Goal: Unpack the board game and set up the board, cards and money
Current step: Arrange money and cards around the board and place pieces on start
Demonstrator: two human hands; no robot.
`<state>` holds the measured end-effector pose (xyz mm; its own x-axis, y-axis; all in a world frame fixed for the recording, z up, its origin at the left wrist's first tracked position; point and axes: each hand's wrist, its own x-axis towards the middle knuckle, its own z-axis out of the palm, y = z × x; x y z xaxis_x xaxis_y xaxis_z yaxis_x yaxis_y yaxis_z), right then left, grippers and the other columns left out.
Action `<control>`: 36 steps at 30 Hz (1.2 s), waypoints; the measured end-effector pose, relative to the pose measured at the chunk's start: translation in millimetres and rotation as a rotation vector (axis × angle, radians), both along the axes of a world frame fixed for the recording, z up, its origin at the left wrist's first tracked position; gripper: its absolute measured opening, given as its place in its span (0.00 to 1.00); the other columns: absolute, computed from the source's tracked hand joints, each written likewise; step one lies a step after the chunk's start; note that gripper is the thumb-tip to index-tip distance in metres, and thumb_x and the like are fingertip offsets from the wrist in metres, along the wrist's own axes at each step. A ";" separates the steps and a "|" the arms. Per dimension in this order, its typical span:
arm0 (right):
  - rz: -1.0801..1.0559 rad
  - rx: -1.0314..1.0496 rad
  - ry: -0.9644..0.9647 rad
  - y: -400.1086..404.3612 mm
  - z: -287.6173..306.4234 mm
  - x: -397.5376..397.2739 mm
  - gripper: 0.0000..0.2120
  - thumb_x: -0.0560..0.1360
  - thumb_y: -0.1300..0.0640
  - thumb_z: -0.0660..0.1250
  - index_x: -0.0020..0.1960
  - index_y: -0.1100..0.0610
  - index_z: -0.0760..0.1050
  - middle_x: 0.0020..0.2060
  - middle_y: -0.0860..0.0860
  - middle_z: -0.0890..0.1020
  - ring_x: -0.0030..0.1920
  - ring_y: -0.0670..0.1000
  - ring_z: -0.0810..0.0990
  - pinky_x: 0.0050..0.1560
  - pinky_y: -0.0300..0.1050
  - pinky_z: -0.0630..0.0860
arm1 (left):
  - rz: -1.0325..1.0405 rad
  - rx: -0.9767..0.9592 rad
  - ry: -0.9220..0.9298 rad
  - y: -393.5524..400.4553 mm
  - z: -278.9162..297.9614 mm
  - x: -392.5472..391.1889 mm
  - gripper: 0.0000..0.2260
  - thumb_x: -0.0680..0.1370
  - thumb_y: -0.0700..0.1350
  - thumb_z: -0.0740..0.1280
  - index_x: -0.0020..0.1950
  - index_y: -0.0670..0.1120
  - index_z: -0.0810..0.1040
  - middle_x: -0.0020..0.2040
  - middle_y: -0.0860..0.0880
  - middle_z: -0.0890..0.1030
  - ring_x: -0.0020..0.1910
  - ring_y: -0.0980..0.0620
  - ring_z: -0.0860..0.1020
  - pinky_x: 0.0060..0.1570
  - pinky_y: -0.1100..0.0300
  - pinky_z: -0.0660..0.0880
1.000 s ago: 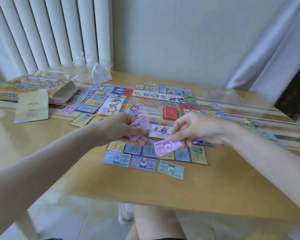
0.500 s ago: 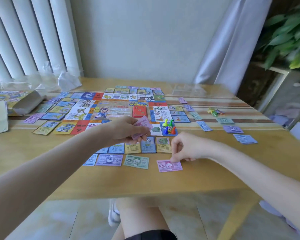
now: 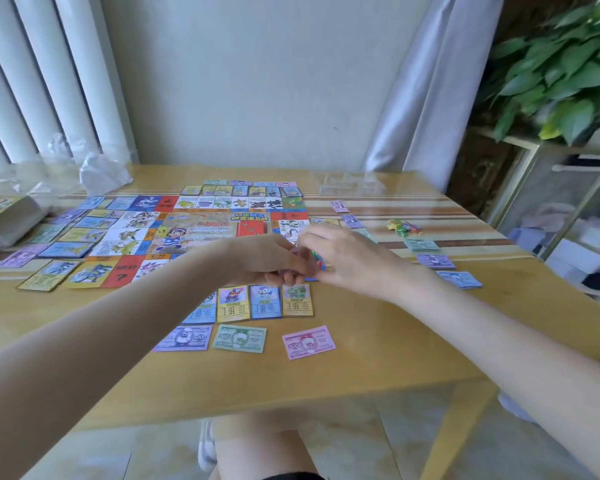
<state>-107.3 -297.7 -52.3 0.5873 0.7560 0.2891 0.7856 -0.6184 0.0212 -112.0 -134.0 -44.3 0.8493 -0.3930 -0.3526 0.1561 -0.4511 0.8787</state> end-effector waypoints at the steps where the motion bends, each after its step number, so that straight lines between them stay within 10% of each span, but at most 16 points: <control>1: -0.002 0.020 0.010 -4.7 0.2 0.9 0.10 0.73 0.61 0.68 0.53 0.61 0.73 0.51 0.52 0.75 0.53 0.52 0.73 0.49 0.46 0.72 | -0.006 -0.005 0.008 -5.4 -0.9 2.2 0.03 0.77 0.36 0.64 0.43 0.39 0.75 0.31 0.48 0.72 0.23 0.59 0.67 0.20 0.71 0.59; 8: -0.105 0.058 0.119 -51.9 -2.0 6.8 0.06 0.71 0.64 0.67 0.47 0.61 0.74 0.44 0.52 0.76 0.45 0.52 0.77 0.44 0.49 0.75 | -0.069 -0.032 -0.008 -62.8 -9.5 15.2 0.04 0.77 0.35 0.63 0.43 0.40 0.74 0.30 0.48 0.75 0.23 0.58 0.66 0.20 0.71 0.60; 16: -0.520 -0.205 0.244 -163.5 1.8 13.5 0.10 0.70 0.64 0.68 0.42 0.54 0.69 0.43 0.50 0.74 0.44 0.52 0.74 0.45 0.47 0.72 | -0.035 0.039 -0.209 -157.4 -22.1 23.7 0.07 0.78 0.40 0.63 0.41 0.46 0.71 0.38 0.48 0.76 0.28 0.58 0.79 0.43 0.62 0.78; 27: -0.598 -0.460 0.376 -202.6 -3.9 -2.9 0.10 0.70 0.67 0.66 0.44 0.54 0.69 0.44 0.48 0.70 0.45 0.50 0.69 0.45 0.45 0.69 | 0.035 0.254 -0.389 -208.8 -40.3 14.0 0.16 0.79 0.37 0.58 0.65 0.40 0.73 0.63 0.42 0.75 0.61 0.44 0.74 0.58 0.56 0.71; 32: -0.658 -0.474 0.449 -201.1 5.0 -2.0 0.09 0.70 0.64 0.69 0.46 0.54 0.71 0.48 0.49 0.68 0.48 0.50 0.71 0.36 0.37 0.66 | 0.103 0.155 -0.331 -209.1 -42.8 20.7 0.14 0.78 0.35 0.58 0.62 0.40 0.76 0.59 0.42 0.77 0.59 0.44 0.74 0.56 0.57 0.71; 36: -0.810 -0.093 0.405 -206.1 10.3 6.8 0.07 0.73 0.64 0.64 0.50 0.56 0.73 0.52 0.52 0.76 0.52 0.52 0.75 0.49 0.44 0.74 | 0.154 0.072 -0.236 -212.3 -46.7 30.1 0.08 0.76 0.33 0.59 0.42 0.45 0.73 0.46 0.44 0.74 0.44 0.47 0.71 0.45 0.58 0.69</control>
